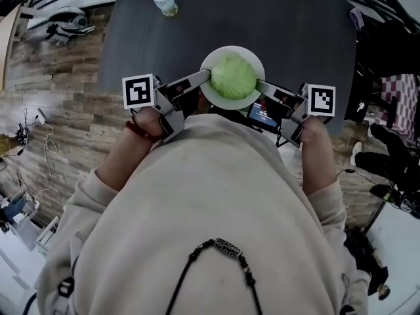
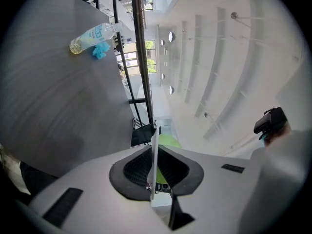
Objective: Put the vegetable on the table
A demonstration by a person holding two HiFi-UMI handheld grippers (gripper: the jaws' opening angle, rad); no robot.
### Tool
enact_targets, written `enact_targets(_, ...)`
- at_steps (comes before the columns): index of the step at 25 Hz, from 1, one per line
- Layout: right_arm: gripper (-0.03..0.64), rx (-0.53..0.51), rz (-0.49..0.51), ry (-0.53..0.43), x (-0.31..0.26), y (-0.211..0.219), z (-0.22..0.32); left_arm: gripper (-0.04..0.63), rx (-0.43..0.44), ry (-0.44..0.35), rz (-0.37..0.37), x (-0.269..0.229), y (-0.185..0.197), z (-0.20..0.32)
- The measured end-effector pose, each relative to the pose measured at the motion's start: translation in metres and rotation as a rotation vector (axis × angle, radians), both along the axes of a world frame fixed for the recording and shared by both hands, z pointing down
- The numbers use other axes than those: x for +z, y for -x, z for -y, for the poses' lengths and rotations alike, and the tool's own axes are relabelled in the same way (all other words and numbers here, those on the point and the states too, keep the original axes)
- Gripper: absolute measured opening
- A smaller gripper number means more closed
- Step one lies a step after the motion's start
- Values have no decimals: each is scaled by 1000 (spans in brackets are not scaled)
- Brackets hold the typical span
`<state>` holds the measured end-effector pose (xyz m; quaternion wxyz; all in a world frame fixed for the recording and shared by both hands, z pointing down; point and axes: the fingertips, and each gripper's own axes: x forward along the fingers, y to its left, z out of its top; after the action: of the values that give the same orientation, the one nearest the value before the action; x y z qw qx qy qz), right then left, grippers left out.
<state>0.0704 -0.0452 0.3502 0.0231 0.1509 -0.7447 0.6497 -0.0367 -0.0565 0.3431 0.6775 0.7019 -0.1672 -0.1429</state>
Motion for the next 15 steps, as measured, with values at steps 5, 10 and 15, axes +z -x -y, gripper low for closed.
enact_targets(5,26,-6,32,36,10,-34,16,41,-14,1,45,5,-35,18)
enact_targets(10,26,-6,41,41,15,-45,23,40,1,38,73,11,-46,25)
enact_targets(15,27,24,36,43,19,-56,34,38,25,29,85,15,-57,38)
